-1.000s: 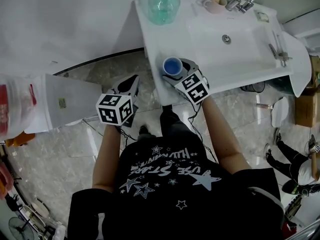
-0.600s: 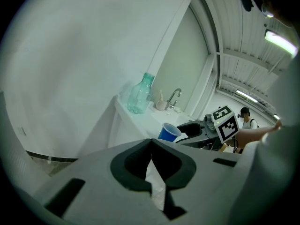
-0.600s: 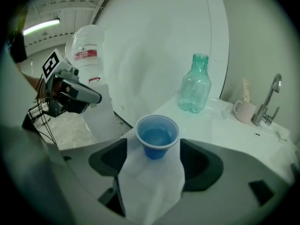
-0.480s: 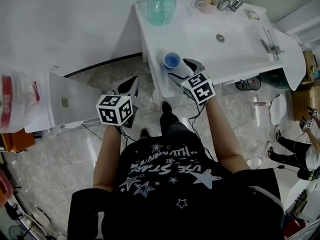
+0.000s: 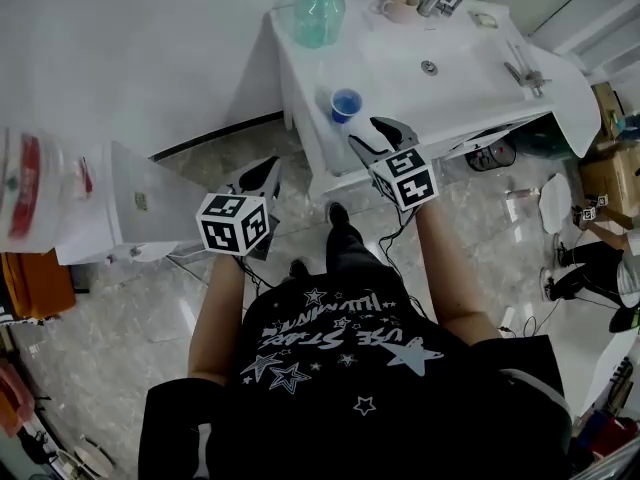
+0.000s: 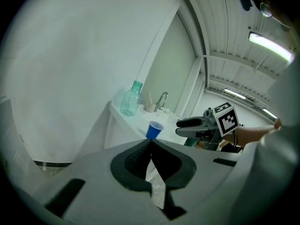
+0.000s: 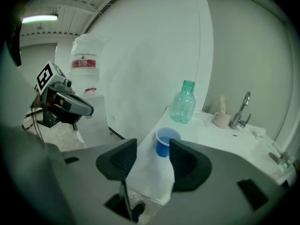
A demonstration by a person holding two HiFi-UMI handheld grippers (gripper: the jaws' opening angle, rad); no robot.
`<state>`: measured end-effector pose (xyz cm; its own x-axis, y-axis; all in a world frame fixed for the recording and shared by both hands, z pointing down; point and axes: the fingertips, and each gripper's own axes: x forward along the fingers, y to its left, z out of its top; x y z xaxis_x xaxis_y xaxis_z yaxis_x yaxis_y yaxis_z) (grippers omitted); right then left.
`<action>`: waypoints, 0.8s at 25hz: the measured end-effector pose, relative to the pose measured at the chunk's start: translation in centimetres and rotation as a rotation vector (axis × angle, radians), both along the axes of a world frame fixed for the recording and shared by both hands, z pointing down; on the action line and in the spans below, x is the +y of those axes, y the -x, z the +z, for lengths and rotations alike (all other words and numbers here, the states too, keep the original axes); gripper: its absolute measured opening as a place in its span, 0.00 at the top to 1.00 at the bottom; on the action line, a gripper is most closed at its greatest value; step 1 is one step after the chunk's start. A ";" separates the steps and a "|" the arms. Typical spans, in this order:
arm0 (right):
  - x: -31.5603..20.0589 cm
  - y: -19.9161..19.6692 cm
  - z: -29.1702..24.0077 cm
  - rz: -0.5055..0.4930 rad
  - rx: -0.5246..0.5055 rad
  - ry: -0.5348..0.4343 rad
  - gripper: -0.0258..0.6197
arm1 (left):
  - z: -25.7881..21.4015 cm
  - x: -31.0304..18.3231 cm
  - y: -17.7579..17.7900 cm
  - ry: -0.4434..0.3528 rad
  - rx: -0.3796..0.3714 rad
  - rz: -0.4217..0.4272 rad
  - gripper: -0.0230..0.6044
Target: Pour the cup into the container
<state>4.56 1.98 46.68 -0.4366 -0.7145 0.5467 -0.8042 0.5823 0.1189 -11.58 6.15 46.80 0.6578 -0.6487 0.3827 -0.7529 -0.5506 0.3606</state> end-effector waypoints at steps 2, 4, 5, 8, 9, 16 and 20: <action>1.3 0.5 -0.4 0.021 0.003 -0.012 0.66 | -0.1 0.9 0.2 -0.003 0.005 0.021 0.95; 2.5 0.7 -0.6 0.045 0.007 -0.024 0.70 | -0.2 1.8 0.2 -0.005 0.009 0.046 0.95; 3.2 0.8 -0.6 0.058 0.009 -0.029 0.72 | -0.2 2.3 0.2 -0.005 0.010 0.059 0.95; 4.9 0.4 -0.8 0.103 0.015 -0.046 0.79 | -0.4 3.3 -0.1 -0.009 0.013 0.095 0.95; 5.4 0.2 -1.0 0.118 0.013 -0.051 0.82 | -0.5 3.6 -0.2 -0.011 0.015 0.105 0.95; 7.3 -1.1 -1.9 0.210 -0.005 -0.057 0.95 | -0.4 4.1 -0.9 -0.006 0.030 0.137 0.95; 7.7 -2.2 -2.1 0.248 -0.045 -0.053 0.95 | -0.2 4.1 -2.0 0.004 0.039 0.152 0.95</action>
